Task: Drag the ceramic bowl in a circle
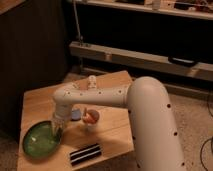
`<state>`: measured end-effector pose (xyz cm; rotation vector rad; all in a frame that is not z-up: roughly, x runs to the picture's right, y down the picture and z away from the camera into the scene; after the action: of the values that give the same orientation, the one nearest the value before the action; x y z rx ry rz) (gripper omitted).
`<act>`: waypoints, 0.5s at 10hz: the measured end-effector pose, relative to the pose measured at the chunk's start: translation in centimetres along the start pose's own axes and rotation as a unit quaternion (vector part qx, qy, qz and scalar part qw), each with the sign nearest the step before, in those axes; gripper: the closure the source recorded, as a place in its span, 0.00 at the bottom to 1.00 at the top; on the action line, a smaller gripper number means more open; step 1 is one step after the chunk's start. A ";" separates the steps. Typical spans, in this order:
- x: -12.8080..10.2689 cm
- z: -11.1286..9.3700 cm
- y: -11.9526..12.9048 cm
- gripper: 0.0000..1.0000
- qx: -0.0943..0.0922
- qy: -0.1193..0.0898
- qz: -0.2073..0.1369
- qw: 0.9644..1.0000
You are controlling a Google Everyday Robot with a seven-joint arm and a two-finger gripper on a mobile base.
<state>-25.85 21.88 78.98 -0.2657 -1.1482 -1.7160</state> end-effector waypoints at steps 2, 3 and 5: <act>-0.3 -0.2 0.5 0.86 -0.007 -0.008 0.004 1.000; -0.4 -0.2 0.7 0.86 -0.009 -0.011 0.007 1.000; -1.1 -0.6 1.5 0.86 -0.016 -0.018 0.017 1.000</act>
<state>-23.88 22.03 78.85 -0.3362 -1.1376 -1.7064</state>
